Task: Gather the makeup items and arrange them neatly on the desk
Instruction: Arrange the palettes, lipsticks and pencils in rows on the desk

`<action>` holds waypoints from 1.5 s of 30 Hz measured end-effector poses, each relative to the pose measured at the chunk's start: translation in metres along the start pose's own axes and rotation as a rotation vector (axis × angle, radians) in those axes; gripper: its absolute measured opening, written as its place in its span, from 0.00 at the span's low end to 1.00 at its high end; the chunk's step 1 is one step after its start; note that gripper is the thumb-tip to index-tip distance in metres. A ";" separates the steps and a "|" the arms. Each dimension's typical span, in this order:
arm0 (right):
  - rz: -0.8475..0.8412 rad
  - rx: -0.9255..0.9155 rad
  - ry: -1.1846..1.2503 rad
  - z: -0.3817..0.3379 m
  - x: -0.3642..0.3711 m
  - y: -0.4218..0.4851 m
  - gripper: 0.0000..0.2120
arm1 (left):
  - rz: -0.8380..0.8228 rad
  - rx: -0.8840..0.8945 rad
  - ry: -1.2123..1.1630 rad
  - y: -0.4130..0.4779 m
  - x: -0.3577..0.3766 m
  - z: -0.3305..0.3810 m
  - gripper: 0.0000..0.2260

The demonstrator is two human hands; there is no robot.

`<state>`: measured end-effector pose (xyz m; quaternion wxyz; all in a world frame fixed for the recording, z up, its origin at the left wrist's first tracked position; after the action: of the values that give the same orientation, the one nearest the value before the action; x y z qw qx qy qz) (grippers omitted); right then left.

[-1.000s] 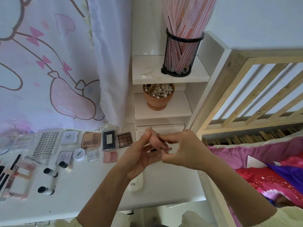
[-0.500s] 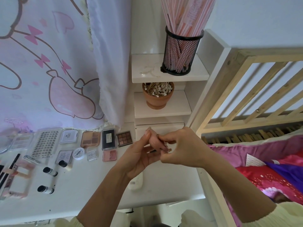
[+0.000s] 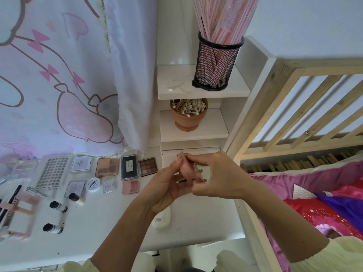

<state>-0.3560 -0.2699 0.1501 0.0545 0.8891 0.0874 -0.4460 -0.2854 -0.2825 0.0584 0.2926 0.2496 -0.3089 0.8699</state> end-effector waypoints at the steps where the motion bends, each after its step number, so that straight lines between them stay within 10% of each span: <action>1: -0.003 0.007 0.012 0.002 0.001 0.000 0.23 | 0.004 0.000 0.001 0.000 -0.001 -0.001 0.22; 26: 0.013 0.078 0.368 0.028 -0.007 -0.001 0.20 | 0.030 -0.106 0.068 -0.003 0.004 0.001 0.25; 35: 0.372 0.224 1.094 0.078 -0.001 -0.023 0.28 | 0.160 0.065 0.819 0.011 0.023 0.057 0.19; 45: 0.377 0.358 1.446 0.089 0.020 -0.030 0.23 | 0.271 0.212 0.709 0.015 0.012 0.060 0.08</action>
<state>-0.4203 -0.2539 0.0806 -0.0861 0.9547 -0.1253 0.2560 -0.2884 -0.3287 0.1015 0.2361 -0.0804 -0.1275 0.9600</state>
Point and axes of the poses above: each hand's wrist, its own y-axis towards the middle knuckle, its own x-axis out of the palm, z = x × y, the point moved 10 cm from there along y, towards the middle knuckle, and after that the axes turned 1 degree about -y, right-handed, at the moved point
